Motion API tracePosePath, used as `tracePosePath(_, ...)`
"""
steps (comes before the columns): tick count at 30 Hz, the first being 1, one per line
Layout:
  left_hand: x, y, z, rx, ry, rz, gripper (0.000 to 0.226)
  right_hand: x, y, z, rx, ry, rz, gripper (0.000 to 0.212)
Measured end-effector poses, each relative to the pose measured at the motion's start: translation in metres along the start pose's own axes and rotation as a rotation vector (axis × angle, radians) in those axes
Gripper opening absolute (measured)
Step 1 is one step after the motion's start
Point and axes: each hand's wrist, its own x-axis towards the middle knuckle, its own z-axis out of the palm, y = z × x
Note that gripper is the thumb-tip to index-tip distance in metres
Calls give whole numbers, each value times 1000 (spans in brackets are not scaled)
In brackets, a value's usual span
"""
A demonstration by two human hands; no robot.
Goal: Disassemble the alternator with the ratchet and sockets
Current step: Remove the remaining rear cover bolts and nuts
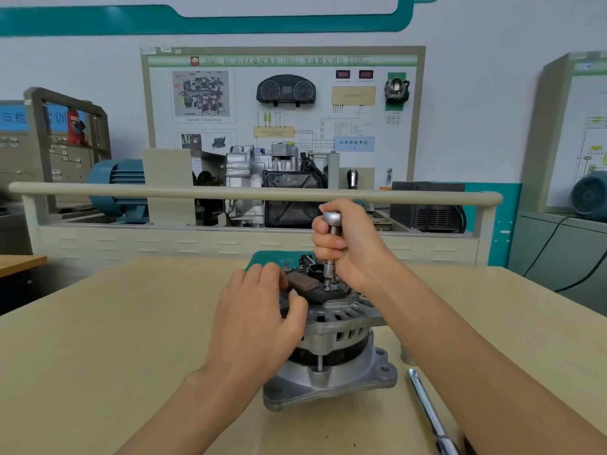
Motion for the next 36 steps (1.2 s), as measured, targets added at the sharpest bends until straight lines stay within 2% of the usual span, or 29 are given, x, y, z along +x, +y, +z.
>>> tracePosePath(16, -1, 4, -1, -19, -27, -43, 11, 3, 2, -5, 12, -18, -32, 31)
tracePosePath(20, 1, 4, -1, -22, -47, 37, 27, 2, 0, -6, 22, -94, 15, 30)
tracePosePath(23, 6, 4, -4, -107, -147, 124, 49, 1, -1, -8, 15, -141, 55, 27)
tracePosePath(24, 10, 5, -5, -159, -203, 110, 48, 0, -2, -9, 20, -151, 70, 25)
tracePosePath(28, 32, 12, -6, -375, -348, -30, 16, 2, -9, -10, 50, -168, 175, 17)
tracePosePath(32, 50, 13, -8, -509, -415, -120, 18, 2, -16, -6, -14, -124, 242, 20)
tracePosePath(36, 51, 10, -12, -718, -634, -250, 20, 3, -21, 0, -27, -104, 287, 26)
